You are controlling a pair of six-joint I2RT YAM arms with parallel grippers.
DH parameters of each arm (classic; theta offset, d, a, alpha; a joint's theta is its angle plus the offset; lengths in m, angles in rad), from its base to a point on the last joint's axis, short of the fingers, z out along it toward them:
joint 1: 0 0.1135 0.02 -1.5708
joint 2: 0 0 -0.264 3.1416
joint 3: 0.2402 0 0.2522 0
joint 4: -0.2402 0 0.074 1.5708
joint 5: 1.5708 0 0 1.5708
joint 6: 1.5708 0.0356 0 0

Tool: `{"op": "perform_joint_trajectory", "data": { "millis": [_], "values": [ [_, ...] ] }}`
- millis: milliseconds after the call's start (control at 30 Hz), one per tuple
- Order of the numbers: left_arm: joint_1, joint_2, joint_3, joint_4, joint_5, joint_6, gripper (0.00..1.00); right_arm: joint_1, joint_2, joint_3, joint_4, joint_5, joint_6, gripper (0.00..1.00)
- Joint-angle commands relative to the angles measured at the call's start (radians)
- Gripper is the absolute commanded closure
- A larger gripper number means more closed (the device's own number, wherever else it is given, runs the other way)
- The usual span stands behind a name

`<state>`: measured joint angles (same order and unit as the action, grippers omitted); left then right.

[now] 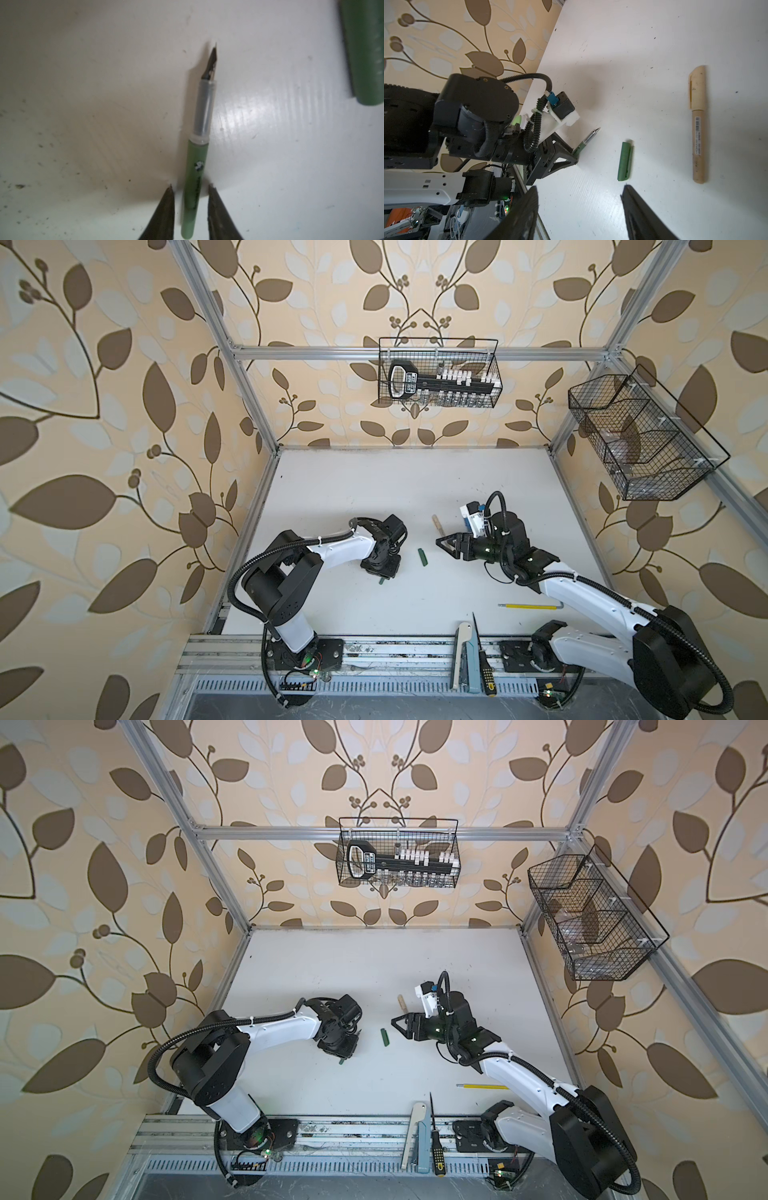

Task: Insert the pens into the pen caps
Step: 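Lower the left gripper onto the green pen body and close it, then lift the green pen nib-up with the left gripper while the right approaches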

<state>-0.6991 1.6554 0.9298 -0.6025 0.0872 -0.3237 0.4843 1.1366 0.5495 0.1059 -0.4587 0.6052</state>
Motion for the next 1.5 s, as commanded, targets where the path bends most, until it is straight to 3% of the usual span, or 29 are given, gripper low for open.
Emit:
{"op": "perform_joint_trajectory", "data": {
  "millis": [0,167,500,767,1133,1200,1267,1433,1467],
  "values": [
    [0.0,0.016,-0.052,-0.005,0.052,-0.008,0.82,0.019,0.01,0.022,-0.05,0.083,0.002,0.35],
    [0.0,0.01,-0.052,0.071,0.058,-0.009,1.0,0.062,0.042,0.026,-0.057,0.142,0.022,0.35],
    [0.0,-0.097,-0.036,0.202,0.044,0.014,1.0,0.123,0.198,0.044,0.103,0.145,0.111,0.35],
    [0.001,-0.209,-0.113,0.406,0.176,0.018,1.0,0.121,0.306,0.094,0.229,0.053,0.139,0.34],
    [0.0,-0.27,-0.139,0.482,0.263,0.002,1.0,0.123,0.426,0.191,0.281,0.007,0.152,0.37],
    [0.0,-0.277,-0.147,0.5,0.271,-0.003,1.0,0.123,0.443,0.201,0.297,-0.009,0.159,0.41],
    [-0.001,-0.284,-0.155,0.516,0.277,-0.006,1.0,0.122,0.456,0.208,0.318,-0.025,0.171,0.53],
    [0.0,-0.311,-0.176,0.556,0.292,-0.022,1.0,0.113,0.461,0.2,0.348,-0.041,0.195,0.97],
    [0.0,-0.317,-0.184,0.571,0.288,-0.03,0.96,0.11,0.458,0.194,0.36,-0.047,0.201,1.0]
  ]
}}
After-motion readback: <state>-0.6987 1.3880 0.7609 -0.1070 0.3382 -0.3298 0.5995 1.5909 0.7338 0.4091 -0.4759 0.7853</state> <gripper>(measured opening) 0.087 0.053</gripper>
